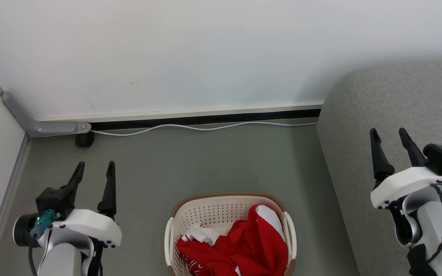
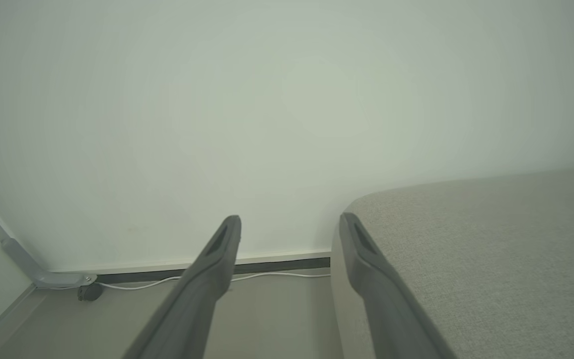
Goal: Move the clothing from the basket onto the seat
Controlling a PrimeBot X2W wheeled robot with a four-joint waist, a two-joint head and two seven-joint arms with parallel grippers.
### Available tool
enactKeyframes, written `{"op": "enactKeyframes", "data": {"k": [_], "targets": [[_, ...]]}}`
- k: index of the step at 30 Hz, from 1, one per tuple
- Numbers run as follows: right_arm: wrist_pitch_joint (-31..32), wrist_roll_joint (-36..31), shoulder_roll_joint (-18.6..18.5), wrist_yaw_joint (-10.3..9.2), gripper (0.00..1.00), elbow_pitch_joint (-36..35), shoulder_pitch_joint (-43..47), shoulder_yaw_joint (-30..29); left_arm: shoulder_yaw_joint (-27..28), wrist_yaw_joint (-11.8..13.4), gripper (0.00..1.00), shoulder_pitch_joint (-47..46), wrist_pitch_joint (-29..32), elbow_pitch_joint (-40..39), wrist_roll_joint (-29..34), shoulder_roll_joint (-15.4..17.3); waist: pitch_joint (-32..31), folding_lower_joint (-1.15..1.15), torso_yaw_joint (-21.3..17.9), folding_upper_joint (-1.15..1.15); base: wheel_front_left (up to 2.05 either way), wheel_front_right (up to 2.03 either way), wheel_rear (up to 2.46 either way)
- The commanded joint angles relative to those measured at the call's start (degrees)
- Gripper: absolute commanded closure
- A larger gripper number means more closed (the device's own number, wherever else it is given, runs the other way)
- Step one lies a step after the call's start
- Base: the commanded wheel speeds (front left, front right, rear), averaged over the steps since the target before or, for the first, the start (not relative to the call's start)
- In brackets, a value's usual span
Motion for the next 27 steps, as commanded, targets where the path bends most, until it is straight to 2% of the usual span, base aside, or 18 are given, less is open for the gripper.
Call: {"op": "enactKeyframes", "data": {"k": [1, 14, 27], "targets": [[-0.79, -0.58, -0.45, 0.25, 0.0, -0.89, -1.65, 0.84, 1.9, -0.41, 0.0, -3.09, -0.59, -1.01, 0.29, 1.23, -0.12, 0.0, -0.06, 0.0, 0.0, 0.0, 0.0], [-0.79, -0.72, -0.38, 0.25, 0.0, -2.15, -1.37, 0.09, 1.43, -0.41, 0.0, -2.51, -0.59, -0.31, -0.14, 0.9, 0.05, 0.0, -0.24, 0.0, 0.0, 0.0, 0.0], [-0.79, -1.22, -0.06, 0.25, 0.0, -7.7, -3.22, -1.09, 0.13, -0.41, 0.0, -4.02, -0.59, 0.53, -0.87, 0.59, 5.98, 0.0, -0.57, 0.0, 0.0, 0.0, 0.0]]}}
